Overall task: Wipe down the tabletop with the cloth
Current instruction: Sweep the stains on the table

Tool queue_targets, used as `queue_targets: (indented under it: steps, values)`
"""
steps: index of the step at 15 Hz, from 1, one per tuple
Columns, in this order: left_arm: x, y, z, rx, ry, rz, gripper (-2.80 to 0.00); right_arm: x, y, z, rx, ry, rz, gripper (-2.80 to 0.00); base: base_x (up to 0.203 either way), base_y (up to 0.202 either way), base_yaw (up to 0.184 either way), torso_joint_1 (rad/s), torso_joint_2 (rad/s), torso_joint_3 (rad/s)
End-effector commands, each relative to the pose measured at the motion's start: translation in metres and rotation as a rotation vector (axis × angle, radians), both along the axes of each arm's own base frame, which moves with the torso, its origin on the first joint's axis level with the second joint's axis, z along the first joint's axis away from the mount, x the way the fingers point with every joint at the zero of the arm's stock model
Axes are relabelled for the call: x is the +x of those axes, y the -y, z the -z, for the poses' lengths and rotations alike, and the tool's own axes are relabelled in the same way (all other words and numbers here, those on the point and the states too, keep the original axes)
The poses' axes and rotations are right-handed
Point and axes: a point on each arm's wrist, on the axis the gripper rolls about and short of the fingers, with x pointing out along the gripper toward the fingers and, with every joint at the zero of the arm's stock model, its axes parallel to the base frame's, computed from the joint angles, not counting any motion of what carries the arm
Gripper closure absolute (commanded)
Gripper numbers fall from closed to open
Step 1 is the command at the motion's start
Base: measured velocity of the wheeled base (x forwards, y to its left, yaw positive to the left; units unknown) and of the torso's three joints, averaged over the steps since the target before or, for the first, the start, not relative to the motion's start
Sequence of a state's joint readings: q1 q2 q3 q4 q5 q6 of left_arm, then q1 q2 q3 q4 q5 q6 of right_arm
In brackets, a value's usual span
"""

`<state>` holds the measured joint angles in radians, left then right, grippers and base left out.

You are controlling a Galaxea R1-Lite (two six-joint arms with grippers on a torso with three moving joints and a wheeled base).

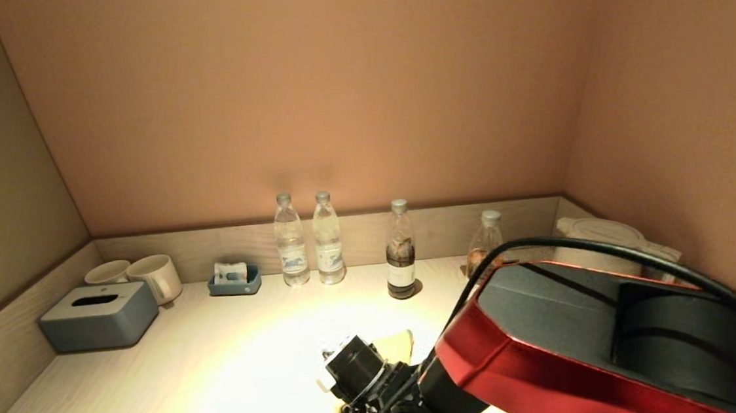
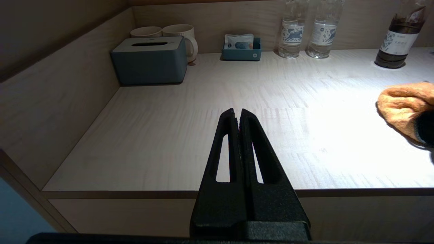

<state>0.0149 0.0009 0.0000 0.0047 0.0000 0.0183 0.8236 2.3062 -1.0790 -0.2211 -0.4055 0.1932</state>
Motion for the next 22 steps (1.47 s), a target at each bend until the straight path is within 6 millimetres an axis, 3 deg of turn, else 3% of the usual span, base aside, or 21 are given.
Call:
queue_targets:
  steps: [1, 4, 6, 12, 14, 18, 22]
  values:
    - [0.0, 0.0, 0.0, 0.0, -0.001, 0.0, 0.0, -0.001, 0.024, -0.012, -0.033, 0.026, 0.078, 0.0, 0.0, 0.0, 0.0, 0.0, 0.0, 0.0]
    - [0.0, 0.0, 0.0, 0.0, -0.001, 0.0, 0.0, -0.001, 0.061, -0.034, -0.009, 0.037, 0.185, 0.0, 0.0, 0.0, 0.0, 0.0, 0.0, 0.0]
    - [0.0, 0.0, 0.0, 0.0, -0.001, 0.0, 0.0, -0.001, 0.074, -0.037, -0.007, 0.034, 0.223, 0.0, 0.0, 0.0, 0.0, 0.0, 0.0, 0.0]
    - [0.0, 0.0, 0.0, 0.0, -0.001, 0.0, 0.0, -0.002, 0.183, -0.07, 0.041, 0.05, 0.523, 0.0, 0.0, 0.0, 0.0, 0.0, 0.0, 0.0]
    - [0.0, 0.0, 0.0, 0.0, -0.001, 0.0, 0.0, -0.006, 0.201, -0.087, 0.078, 0.089, 0.575, 0.0, 0.0, 0.0, 0.0, 0.0, 0.0, 0.0]
    - [0.0, 0.0, 0.0, 0.0, -0.001, 0.0, 0.0, -0.018, 0.215, -0.091, 0.082, 0.091, 0.616, 0.0, 0.0, 0.0, 0.0, 0.0, 0.0, 0.0]
    - [0.0, 0.0, 0.0, 0.0, -0.001, 0.001, 0.0, -0.036, 0.239, -0.073, 0.056, 0.019, 0.726, 0.0, 0.0, 0.0, 0.0, 0.0, 0.0, 0.0]
